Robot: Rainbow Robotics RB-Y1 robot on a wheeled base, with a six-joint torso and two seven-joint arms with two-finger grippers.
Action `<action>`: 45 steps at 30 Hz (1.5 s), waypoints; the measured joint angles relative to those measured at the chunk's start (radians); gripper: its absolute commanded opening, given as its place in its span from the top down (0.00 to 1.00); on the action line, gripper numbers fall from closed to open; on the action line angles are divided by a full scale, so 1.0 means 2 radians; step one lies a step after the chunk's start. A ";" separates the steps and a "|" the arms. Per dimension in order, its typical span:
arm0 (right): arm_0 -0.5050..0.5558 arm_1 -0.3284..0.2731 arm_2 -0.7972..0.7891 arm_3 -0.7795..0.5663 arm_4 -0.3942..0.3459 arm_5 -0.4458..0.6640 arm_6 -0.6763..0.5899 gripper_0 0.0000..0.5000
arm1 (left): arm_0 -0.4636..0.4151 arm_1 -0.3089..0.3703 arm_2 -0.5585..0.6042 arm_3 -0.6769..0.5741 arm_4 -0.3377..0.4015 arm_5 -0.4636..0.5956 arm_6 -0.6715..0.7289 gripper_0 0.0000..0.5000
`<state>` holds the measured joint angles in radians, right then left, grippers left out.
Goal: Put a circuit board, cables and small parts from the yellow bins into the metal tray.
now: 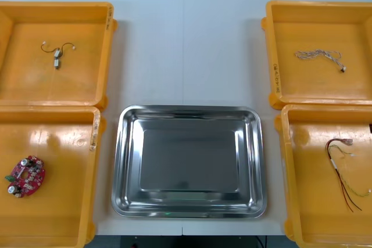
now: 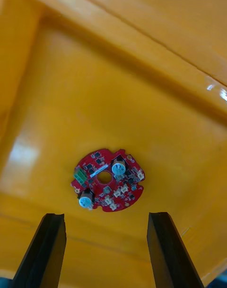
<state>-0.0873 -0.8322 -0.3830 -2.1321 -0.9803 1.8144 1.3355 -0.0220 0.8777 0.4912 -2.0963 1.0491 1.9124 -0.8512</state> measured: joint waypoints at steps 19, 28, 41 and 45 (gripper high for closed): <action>0.044 0.031 0.063 0.000 0.041 -0.094 0.059 0.00 | 0.030 -0.007 -0.038 0.033 -0.022 -0.037 0.164 0.00; 0.062 0.039 0.092 0.000 0.052 -0.130 0.091 0.00 | 0.030 -0.044 -0.041 0.042 -0.083 -0.061 0.175 0.00; 0.084 0.039 0.122 0.017 0.075 -0.181 0.127 0.00 | 0.030 -0.069 -0.066 0.050 -0.111 -0.071 0.175 0.00; 0.086 0.039 0.137 0.032 0.085 -0.200 0.130 0.00 | 0.032 -0.073 -0.068 0.050 -0.116 -0.071 0.176 0.00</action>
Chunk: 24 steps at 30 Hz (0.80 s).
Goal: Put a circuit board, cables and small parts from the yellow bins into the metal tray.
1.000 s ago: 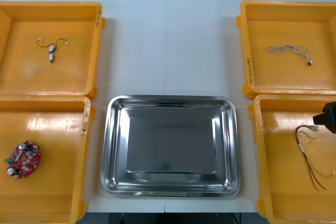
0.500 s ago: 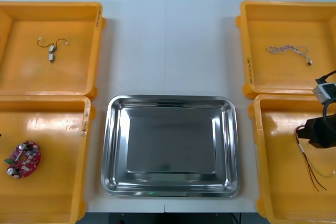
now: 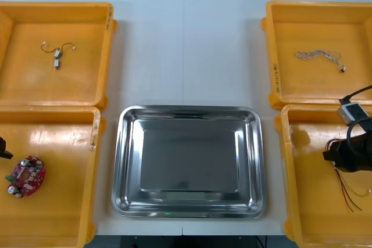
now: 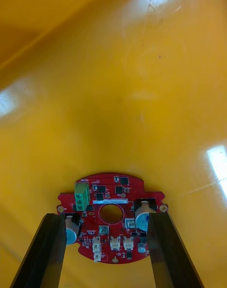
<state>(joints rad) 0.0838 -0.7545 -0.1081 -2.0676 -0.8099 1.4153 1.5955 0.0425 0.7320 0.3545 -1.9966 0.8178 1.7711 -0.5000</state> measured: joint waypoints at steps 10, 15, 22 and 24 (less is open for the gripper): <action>0.002 0.000 0.028 0.007 0.015 -0.002 0.008 0.00 | 0.018 -0.008 0.000 0.000 -0.010 -0.006 0.000 0.00; 0.008 0.000 0.032 0.007 0.019 -0.011 0.008 0.03 | 0.023 -0.008 -0.007 0.000 -0.015 -0.018 0.000 0.00; 0.011 0.000 0.032 0.007 0.026 -0.015 0.008 0.04 | 0.023 -0.008 -0.016 0.004 -0.016 -0.035 0.000 0.00; 0.011 0.000 0.032 0.007 0.029 -0.017 0.008 0.04 | 0.023 -0.009 -0.016 0.009 -0.017 -0.039 0.000 0.00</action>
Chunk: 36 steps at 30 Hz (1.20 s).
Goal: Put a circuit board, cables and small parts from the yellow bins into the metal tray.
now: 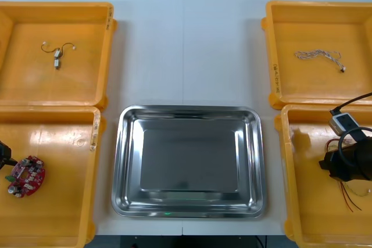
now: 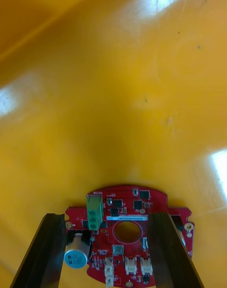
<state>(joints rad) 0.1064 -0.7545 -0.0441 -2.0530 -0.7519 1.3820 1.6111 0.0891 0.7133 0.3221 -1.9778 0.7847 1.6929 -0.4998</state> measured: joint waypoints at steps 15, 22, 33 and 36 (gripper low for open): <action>0.001 0.000 0.015 -0.005 0.041 -0.003 0.000 0.32 | 0.000 -0.010 -0.008 0.029 -0.002 -0.027 0.000 0.00; 0.001 0.000 0.028 -0.014 0.058 -0.007 0.000 1.00 | 0.001 -0.010 -0.011 0.031 -0.002 -0.028 0.000 0.00; 0.001 0.000 0.027 -0.014 0.056 -0.009 -0.001 1.00 | 0.005 -0.010 -0.011 0.031 -0.002 -0.029 0.000 0.67; 0.000 0.000 0.023 -0.016 0.053 0.002 -0.001 1.00 | 0.005 -0.010 -0.011 0.031 -0.002 -0.029 0.000 0.73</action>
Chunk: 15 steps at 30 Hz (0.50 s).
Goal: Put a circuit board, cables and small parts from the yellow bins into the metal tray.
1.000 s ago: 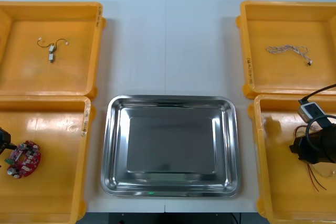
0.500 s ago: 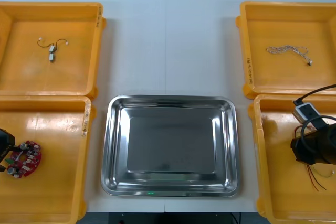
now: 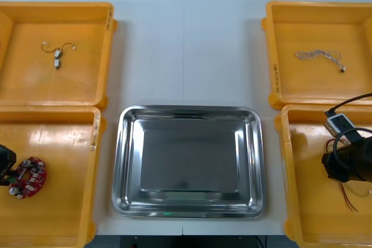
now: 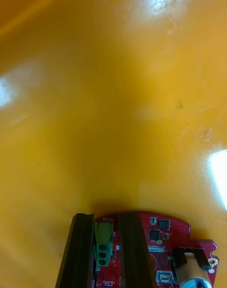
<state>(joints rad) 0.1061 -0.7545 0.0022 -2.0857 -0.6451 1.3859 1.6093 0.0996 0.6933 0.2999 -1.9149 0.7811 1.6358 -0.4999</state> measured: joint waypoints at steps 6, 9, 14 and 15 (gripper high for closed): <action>-0.011 0.000 -0.032 -0.013 -0.006 0.089 0.000 1.00 | 0.000 0.000 0.000 0.000 0.000 0.000 0.000 0.87; -0.022 0.000 -0.056 -0.022 -0.027 0.121 0.000 1.00 | 0.000 0.000 0.000 0.000 0.000 0.000 0.000 0.93; -0.047 0.000 -0.098 -0.025 -0.072 0.156 0.000 1.00 | 0.000 0.000 0.000 0.000 0.000 0.000 0.000 1.00; -0.052 0.000 -0.106 -0.025 -0.078 0.163 0.000 1.00 | 0.000 0.000 0.000 0.000 0.000 0.000 0.000 1.00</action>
<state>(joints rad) 0.0027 -0.7544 -0.2089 -2.1353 -0.8015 1.7117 1.6093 0.0998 0.6931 0.2999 -1.9145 0.7814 1.6358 -0.4999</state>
